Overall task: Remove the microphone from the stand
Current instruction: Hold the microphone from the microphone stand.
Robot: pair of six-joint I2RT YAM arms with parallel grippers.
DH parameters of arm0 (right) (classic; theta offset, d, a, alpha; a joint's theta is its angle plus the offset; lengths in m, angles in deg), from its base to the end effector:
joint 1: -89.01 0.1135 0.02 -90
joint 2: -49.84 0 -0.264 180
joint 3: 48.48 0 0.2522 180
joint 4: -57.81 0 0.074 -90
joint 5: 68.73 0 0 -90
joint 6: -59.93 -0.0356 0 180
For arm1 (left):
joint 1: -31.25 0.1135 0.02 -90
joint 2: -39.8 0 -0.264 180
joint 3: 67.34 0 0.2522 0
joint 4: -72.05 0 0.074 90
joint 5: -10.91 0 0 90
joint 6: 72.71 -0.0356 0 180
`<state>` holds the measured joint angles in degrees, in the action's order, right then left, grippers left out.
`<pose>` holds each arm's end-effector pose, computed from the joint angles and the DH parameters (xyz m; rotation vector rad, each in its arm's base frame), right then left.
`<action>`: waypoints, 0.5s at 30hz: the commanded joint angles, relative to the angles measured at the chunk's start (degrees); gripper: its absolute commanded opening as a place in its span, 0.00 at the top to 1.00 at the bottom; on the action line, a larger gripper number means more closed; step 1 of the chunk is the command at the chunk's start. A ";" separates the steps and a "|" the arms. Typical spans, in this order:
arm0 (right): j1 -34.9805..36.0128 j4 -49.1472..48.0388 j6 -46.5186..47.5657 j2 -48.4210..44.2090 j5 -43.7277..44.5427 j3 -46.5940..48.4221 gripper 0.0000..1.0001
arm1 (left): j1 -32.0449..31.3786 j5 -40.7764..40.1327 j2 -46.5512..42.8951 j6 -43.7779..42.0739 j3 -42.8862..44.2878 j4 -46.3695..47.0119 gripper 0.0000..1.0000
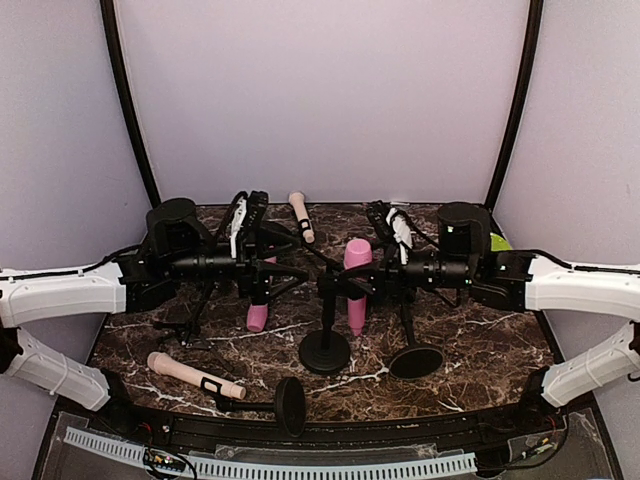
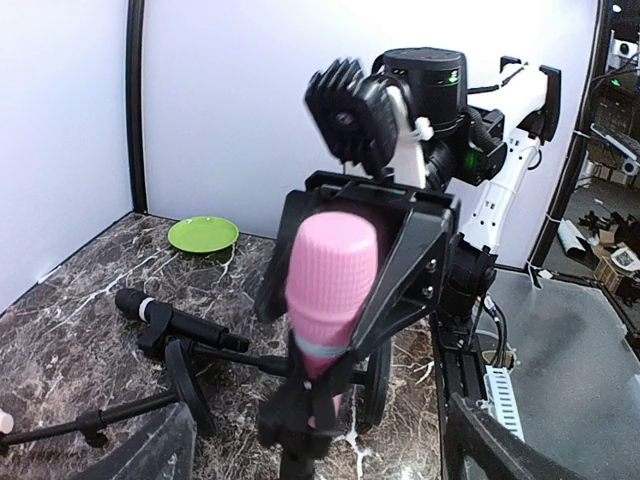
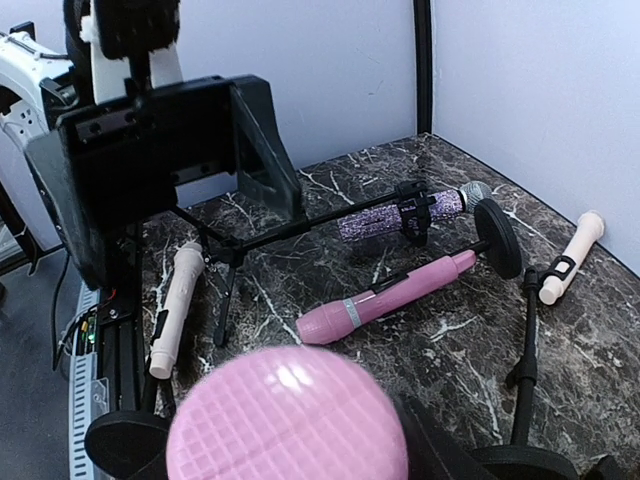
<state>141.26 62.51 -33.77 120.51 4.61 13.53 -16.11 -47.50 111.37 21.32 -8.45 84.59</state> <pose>0.1677 0.2333 0.2997 -0.9747 1.6302 0.9435 0.1806 -0.2237 0.3083 1.0274 1.3427 -1.1185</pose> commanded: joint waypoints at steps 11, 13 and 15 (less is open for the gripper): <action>0.48 -3.73 -4.18 -0.72 1.33 -1.21 0.14 | 1.56 10.16 2.99 -10.92 8.43 -18.31 0.11; 0.49 -4.33 -4.82 -0.77 1.08 -1.15 0.11 | 1.61 10.08 2.71 -10.02 7.58 -16.92 0.11; 0.49 -4.93 -5.63 -0.68 1.15 -0.83 0.10 | 1.57 9.96 2.44 -9.19 6.74 -15.52 0.11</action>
<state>141.36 62.16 -37.07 121.17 5.57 12.68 -14.71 -39.19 114.80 12.47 -1.33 68.00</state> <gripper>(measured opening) 0.887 0.887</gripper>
